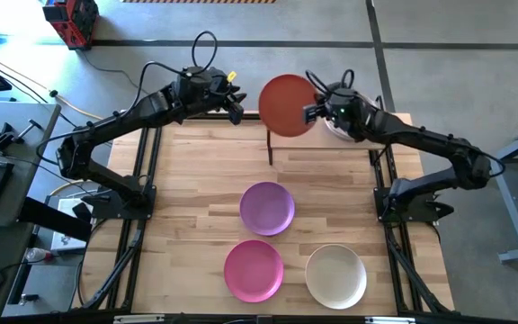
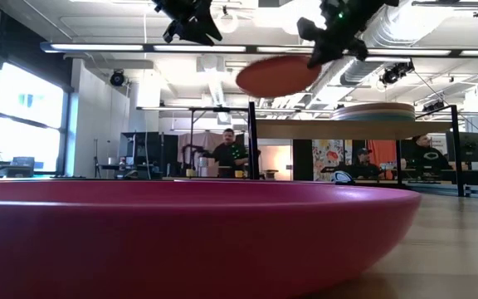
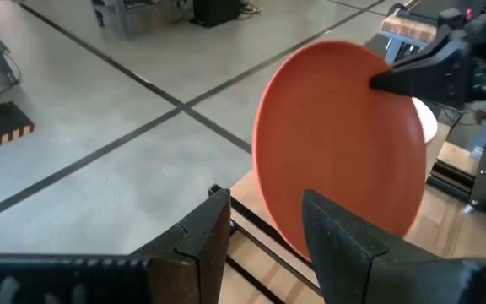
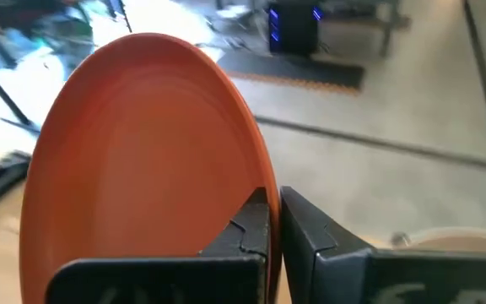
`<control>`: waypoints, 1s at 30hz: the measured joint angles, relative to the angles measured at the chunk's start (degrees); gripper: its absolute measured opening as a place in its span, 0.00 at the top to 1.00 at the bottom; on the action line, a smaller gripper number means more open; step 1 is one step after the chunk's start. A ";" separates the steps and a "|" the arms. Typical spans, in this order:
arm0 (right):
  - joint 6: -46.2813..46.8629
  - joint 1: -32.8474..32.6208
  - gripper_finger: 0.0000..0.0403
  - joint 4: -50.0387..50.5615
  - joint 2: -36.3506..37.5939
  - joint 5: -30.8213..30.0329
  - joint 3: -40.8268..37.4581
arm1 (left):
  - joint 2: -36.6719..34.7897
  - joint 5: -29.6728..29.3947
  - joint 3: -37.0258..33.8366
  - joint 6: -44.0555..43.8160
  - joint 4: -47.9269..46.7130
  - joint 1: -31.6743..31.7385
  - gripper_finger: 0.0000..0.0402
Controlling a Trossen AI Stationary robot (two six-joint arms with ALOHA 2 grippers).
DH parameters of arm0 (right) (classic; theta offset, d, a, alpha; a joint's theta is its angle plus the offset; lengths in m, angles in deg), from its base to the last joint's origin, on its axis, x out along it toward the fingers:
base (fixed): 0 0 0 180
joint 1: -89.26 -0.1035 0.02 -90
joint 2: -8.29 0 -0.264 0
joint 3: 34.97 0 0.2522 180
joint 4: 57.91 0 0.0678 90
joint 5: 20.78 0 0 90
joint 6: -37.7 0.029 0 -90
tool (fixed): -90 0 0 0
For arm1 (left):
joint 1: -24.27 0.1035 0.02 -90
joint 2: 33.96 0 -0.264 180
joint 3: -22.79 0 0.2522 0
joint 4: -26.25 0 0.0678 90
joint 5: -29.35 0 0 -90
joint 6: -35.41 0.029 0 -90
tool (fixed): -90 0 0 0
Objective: Place and stack plates onto a shelf
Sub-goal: Put the orange plate on the shelf
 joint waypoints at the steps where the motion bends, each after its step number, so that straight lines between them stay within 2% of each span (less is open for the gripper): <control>1: 1.18 0.58 1.00 1.48 0.00 0.04 -0.02 | 0.00 0.01 0.00 -0.02 0.05 -0.02 0.66; 5: 5.36 2.50 1.00 5.91 -0.02 0.03 -0.01 | 0.00 0.00 0.00 0.00 0.00 -0.02 0.66; 16: 9.68 5.19 1.00 14.73 -1.39 2.76 -0.01 | 0.00 0.02 0.00 0.00 -0.12 -0.02 0.67; 30: 11.28 5.66 1.00 14.19 -5.34 6.38 0.00 | 0.00 0.15 0.00 2.01 -0.33 -0.13 0.67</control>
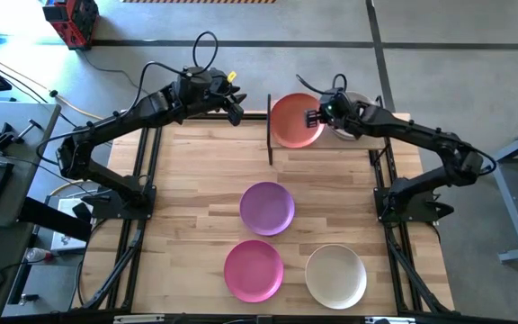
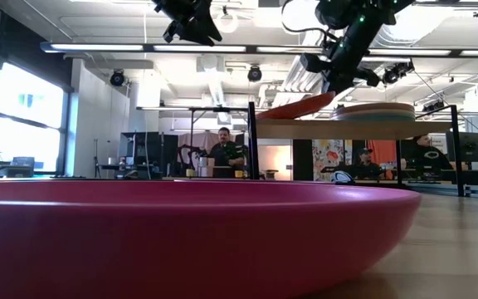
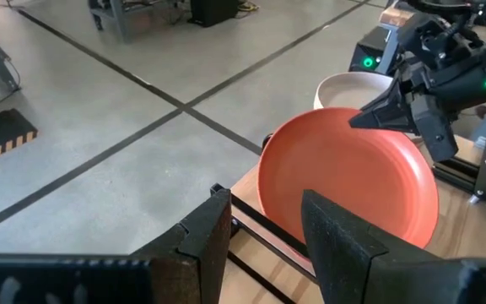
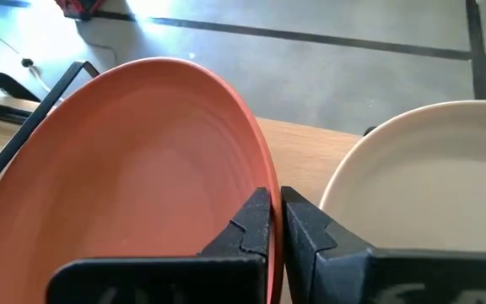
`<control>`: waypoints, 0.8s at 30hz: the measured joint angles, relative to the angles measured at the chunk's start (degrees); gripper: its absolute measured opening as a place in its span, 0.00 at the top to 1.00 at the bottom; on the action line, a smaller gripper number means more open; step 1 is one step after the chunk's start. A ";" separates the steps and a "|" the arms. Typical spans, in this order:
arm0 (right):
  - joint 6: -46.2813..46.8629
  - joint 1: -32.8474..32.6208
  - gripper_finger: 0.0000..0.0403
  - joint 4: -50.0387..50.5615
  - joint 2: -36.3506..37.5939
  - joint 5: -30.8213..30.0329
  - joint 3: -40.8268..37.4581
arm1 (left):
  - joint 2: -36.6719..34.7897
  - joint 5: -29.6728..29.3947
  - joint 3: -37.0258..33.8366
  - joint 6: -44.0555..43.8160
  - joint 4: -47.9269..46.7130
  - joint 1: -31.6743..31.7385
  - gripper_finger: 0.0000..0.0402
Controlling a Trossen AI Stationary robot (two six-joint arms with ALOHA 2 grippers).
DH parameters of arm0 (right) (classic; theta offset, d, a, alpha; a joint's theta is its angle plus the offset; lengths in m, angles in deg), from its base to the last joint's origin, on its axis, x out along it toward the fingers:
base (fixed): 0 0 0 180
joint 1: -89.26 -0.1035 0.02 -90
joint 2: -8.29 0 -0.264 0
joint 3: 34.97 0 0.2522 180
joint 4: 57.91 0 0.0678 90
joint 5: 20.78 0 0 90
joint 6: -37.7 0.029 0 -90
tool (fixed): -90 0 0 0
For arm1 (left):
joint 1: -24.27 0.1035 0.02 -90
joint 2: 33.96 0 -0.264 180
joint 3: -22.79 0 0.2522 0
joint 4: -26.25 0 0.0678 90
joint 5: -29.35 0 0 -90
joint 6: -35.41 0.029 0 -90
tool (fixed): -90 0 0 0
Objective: Place and stack plates onto a shelf
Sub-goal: Put the orange plate on the shelf
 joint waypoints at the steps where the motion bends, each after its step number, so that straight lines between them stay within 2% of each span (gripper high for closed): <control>1: 0.33 0.27 1.00 0.02 -0.04 0.37 0.00 | 0.00 0.02 0.00 0.00 -0.01 0.00 0.67; 9: 1.77 2.95 1.00 0.91 -0.20 5.21 0.00 | 0.00 0.02 0.00 0.02 -0.09 0.00 0.67; 14: 3.39 3.87 1.00 5.00 -0.32 5.25 0.00 | 0.00 0.04 0.00 0.04 -0.09 0.00 0.67; 24: 4.83 4.25 1.00 6.60 -0.17 4.07 0.09 | 0.00 0.04 0.00 0.18 -0.11 0.00 0.67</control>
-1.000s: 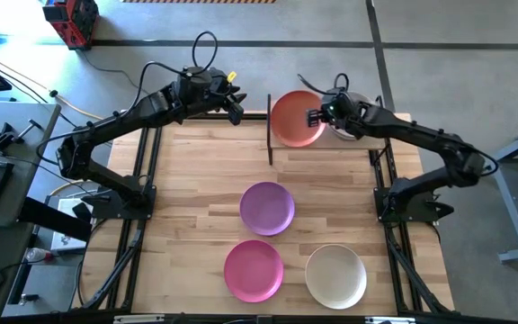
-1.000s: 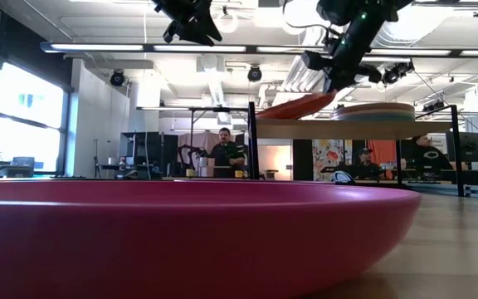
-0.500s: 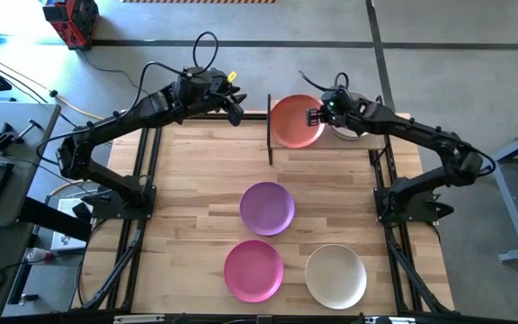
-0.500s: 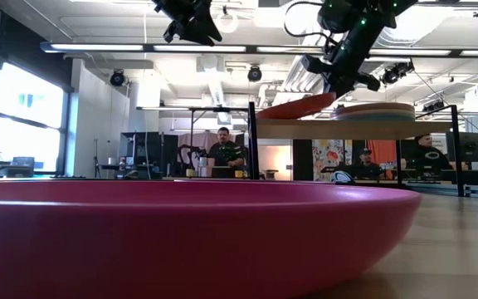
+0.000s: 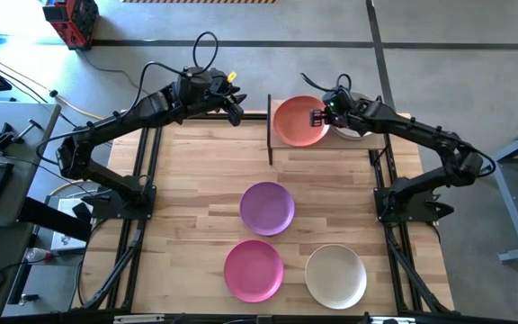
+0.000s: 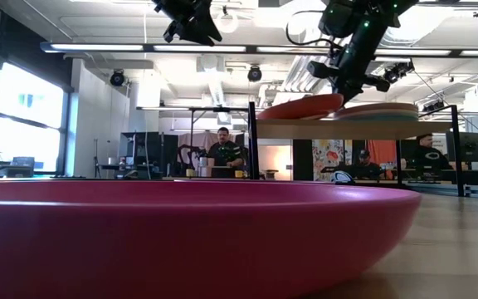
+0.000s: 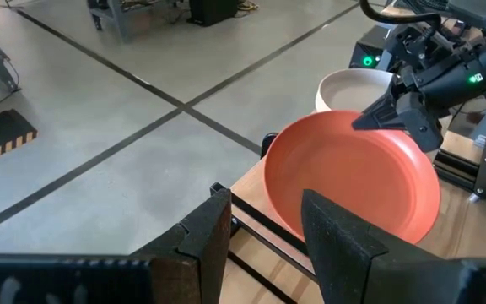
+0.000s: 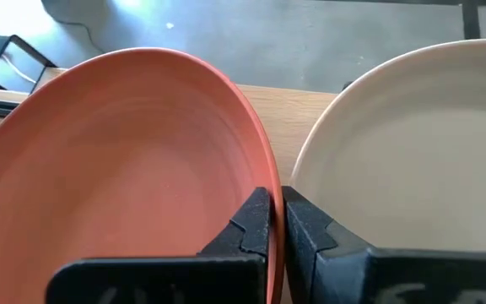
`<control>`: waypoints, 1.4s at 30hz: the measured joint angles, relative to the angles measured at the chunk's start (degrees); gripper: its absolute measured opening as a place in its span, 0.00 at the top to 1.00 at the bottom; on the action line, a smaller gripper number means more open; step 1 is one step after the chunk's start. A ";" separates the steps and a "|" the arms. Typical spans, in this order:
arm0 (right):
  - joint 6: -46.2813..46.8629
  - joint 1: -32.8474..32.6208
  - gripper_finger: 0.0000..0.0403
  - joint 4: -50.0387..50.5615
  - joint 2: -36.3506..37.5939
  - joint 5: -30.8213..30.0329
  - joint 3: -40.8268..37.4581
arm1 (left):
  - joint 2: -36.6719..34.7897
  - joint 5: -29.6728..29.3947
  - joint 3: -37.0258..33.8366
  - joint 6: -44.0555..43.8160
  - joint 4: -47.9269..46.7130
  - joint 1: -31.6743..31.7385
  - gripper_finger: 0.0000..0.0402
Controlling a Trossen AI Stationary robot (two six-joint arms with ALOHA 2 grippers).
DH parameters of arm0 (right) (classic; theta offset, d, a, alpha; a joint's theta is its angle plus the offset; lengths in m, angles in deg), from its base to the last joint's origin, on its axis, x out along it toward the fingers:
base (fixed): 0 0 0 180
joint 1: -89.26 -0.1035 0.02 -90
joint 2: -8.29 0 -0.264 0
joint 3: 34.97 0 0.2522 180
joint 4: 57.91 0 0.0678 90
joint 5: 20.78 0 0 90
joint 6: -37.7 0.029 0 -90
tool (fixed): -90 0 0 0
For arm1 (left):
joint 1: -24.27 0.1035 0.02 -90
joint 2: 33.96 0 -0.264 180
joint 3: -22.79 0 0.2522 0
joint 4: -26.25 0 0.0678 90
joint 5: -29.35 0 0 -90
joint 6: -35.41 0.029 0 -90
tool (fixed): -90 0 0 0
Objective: Place and stack plates onto a shelf
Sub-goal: Put the orange plate on the shelf
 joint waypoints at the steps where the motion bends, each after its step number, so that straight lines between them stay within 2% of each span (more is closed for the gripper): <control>1: 0.04 0.00 1.00 0.06 0.02 -0.05 0.00 | 0.00 0.00 0.00 -0.01 0.00 0.00 0.67; 5: 0.07 0.00 1.00 -0.10 0.02 0.25 0.00 | 0.00 0.00 0.00 -0.01 0.02 0.00 0.67; 10: -0.06 -0.37 1.00 -3.72 -0.04 4.67 -0.04 | 0.00 0.00 0.00 -0.03 0.02 0.00 0.67; 16: -0.14 -1.05 1.00 -3.50 -0.83 5.68 -0.06 | 0.00 0.02 0.00 -0.05 0.02 0.00 0.67; 35: -1.64 0.09 1.00 -2.59 -1.40 3.77 -0.07 | 0.02 0.26 0.00 -0.20 -2.27 0.00 0.67; 38: -1.67 0.74 0.97 -2.76 -1.40 4.66 -0.07 | 0.02 0.26 0.00 -0.22 -2.86 0.00 0.67; 42: -0.91 1.16 0.87 -3.05 -1.40 4.93 -0.07 | 0.02 0.26 0.00 -0.22 -2.85 -0.02 0.67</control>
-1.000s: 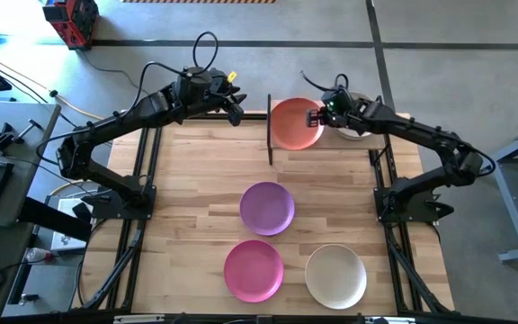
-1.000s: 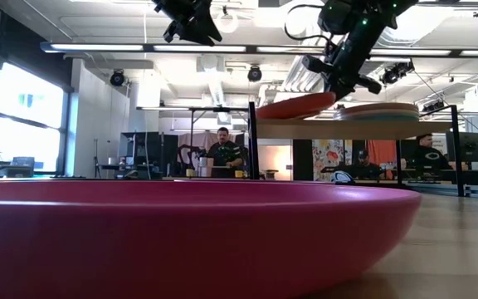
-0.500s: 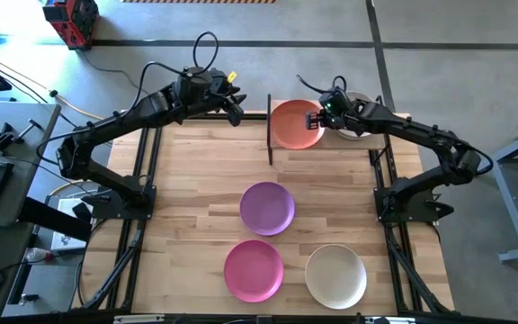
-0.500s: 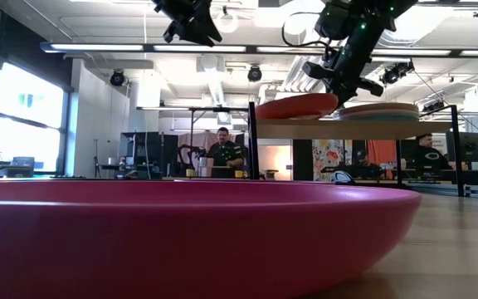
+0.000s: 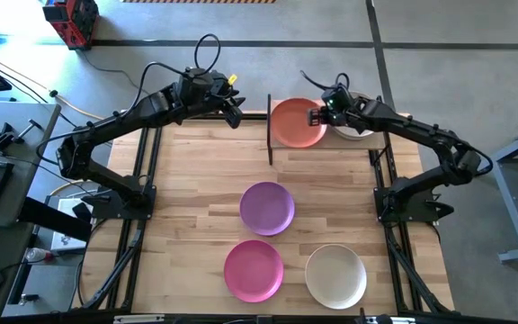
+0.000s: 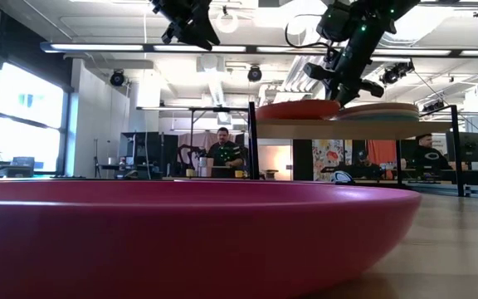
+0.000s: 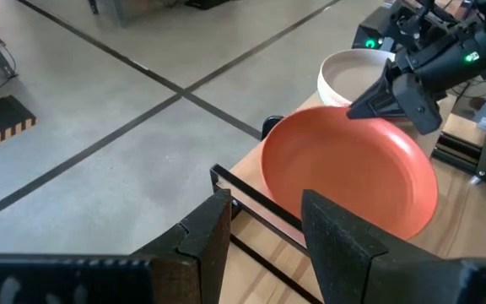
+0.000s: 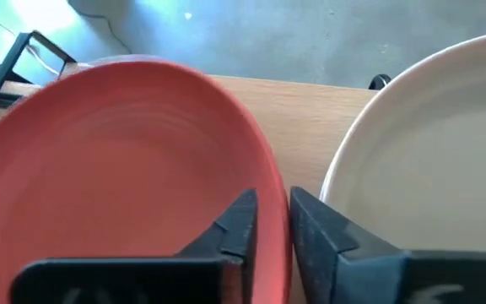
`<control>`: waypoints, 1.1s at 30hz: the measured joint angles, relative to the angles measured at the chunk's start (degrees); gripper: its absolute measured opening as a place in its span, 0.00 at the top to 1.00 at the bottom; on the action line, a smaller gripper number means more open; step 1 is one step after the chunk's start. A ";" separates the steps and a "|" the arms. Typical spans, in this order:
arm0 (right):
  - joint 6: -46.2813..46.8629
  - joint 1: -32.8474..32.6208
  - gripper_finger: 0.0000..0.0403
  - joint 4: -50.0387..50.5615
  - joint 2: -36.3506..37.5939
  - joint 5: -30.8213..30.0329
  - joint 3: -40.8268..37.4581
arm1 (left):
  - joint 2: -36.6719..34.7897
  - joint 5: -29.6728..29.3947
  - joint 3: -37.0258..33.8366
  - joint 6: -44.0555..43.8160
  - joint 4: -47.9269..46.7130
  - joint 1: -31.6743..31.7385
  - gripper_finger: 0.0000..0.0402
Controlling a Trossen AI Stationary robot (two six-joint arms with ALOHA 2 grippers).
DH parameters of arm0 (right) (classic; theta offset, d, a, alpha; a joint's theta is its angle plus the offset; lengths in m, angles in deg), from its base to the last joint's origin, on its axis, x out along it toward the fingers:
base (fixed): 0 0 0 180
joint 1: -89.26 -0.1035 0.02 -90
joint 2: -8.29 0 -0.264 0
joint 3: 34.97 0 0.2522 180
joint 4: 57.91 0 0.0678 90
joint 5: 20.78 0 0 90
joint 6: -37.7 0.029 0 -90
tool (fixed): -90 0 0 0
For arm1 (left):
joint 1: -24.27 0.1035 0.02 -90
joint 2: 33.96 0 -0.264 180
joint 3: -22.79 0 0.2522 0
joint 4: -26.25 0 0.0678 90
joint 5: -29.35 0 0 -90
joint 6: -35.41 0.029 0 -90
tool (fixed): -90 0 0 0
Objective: Place and stack plates onto a shelf
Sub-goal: Put the orange plate on the shelf, then stack the white plate on the orange plate on the shelf on the shelf
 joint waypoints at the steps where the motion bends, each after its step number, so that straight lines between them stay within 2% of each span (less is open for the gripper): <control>1: 0.32 0.00 0.85 -0.14 0.00 -0.05 0.00 | 0.00 0.00 0.00 0.00 0.01 0.00 0.67; 6: 0.32 0.00 0.77 -0.63 0.08 -1.88 0.00 | 0.00 0.53 0.00 -0.02 -0.15 0.00 0.67; 11: 0.32 0.00 0.74 -1.03 0.17 -0.56 1.42 | 0.00 5.87 0.00 0.03 -1.42 0.00 0.67; 17: -3.10 -1.03 0.74 -1.10 0.20 7.94 7.19 | 0.00 13.36 -0.11 -0.17 -9.68 -0.16 0.67; 23: -6.93 -3.99 0.74 -1.06 0.21 11.84 13.36 | 0.09 14.64 -4.58 -8.34 -14.06 -2.09 0.67; 27: -7.22 -6.19 0.74 0.14 0.22 12.83 16.99 | 0.41 15.10 -8.42 -11.49 -12.33 -4.18 0.67; 33: -7.16 -10.48 0.74 11.44 0.26 22.83 21.65 | 0.41 15.18 -12.32 -13.99 -10.87 -7.26 0.67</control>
